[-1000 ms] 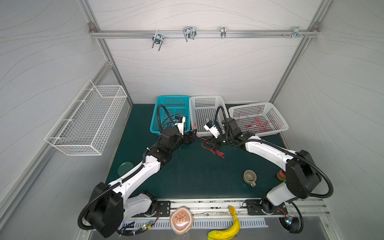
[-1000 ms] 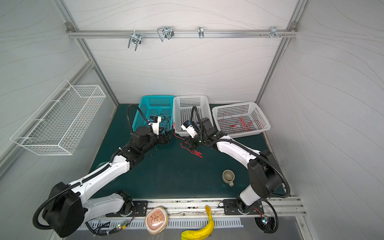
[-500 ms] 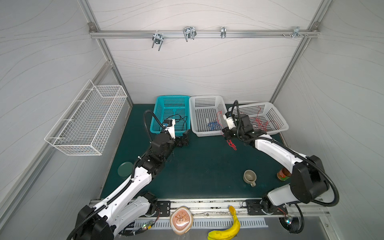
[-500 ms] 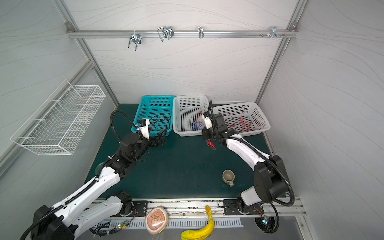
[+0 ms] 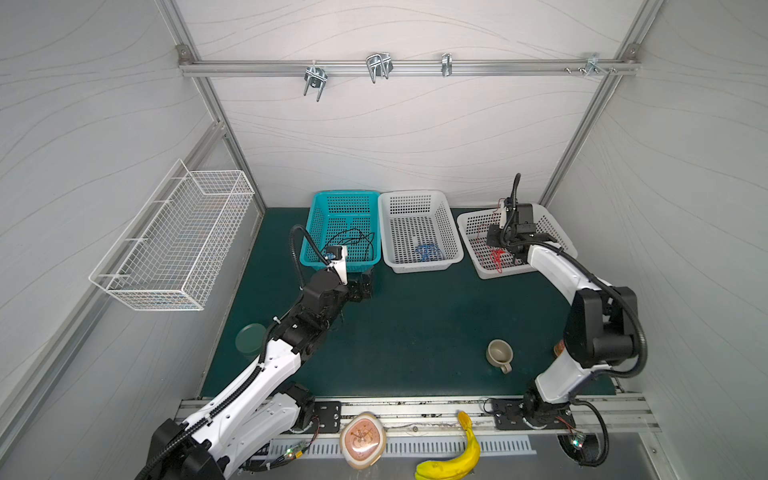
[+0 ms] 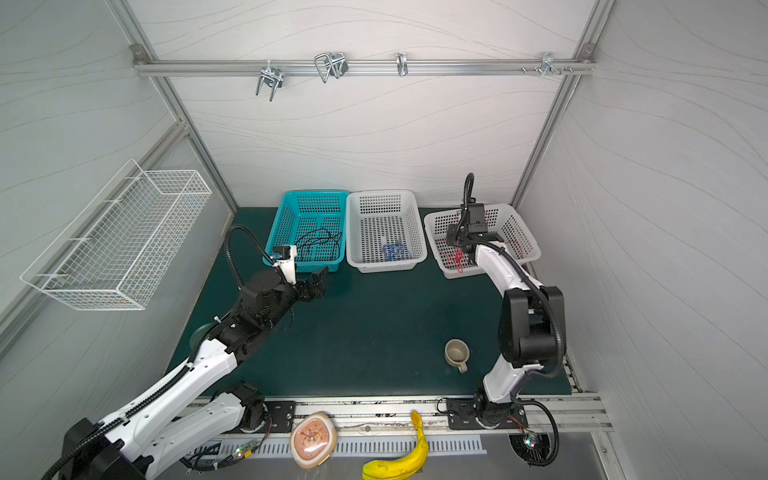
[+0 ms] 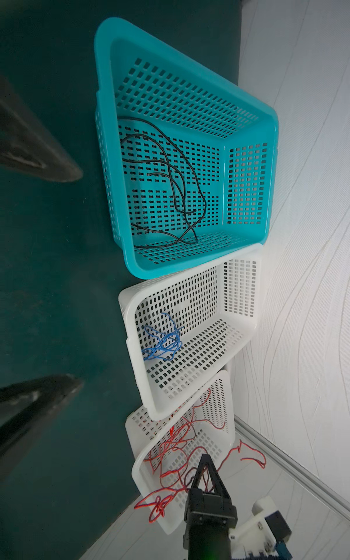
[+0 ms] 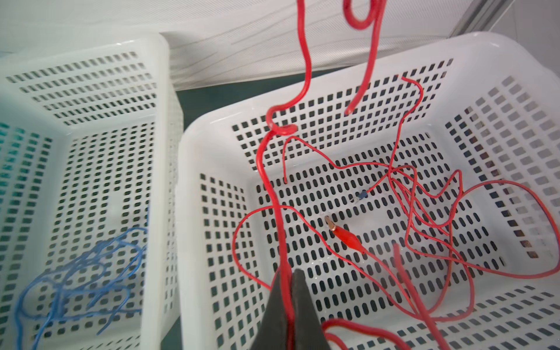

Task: Untangle the cables

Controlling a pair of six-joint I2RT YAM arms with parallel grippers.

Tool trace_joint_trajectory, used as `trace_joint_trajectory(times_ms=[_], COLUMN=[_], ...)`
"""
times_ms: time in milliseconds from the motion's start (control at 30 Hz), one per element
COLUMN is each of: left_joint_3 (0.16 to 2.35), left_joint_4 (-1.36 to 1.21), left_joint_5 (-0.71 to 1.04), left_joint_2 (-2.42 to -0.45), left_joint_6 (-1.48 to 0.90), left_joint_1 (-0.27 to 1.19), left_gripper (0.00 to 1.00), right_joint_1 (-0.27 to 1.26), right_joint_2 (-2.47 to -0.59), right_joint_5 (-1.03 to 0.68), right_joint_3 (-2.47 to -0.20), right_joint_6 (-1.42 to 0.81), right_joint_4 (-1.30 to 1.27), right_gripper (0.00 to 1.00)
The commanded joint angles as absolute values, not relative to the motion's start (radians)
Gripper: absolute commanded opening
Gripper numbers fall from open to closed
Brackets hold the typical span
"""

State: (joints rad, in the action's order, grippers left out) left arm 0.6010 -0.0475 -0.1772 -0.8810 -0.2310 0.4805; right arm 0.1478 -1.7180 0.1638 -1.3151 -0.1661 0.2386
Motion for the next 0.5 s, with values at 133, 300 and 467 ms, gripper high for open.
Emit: trace_joint_trajectory(times_ms=[133,300,467], left_joint_3=[0.588,0.594,0.590], left_joint_4=[-0.037,0.010,0.041], left_joint_5=[-0.214,-0.242,-0.268], left_joint_2=[-0.859,-0.849,-0.830], left_joint_6=[-0.230,-0.225,-0.216], left_joint_1=[0.475,0.471,0.465], left_gripper=[1.00,0.99,0.99], right_joint_1=[0.143,0.141,0.140], right_joint_2=[-1.905,-1.953,-1.917], right_joint_5=[0.178,0.170,0.178], right_joint_3=[-1.434,-1.447,-1.414], right_joint_6=[-0.190,-0.201,-0.199], right_joint_4=[0.287,0.278,0.237], right_gripper=[0.03,0.15,0.33])
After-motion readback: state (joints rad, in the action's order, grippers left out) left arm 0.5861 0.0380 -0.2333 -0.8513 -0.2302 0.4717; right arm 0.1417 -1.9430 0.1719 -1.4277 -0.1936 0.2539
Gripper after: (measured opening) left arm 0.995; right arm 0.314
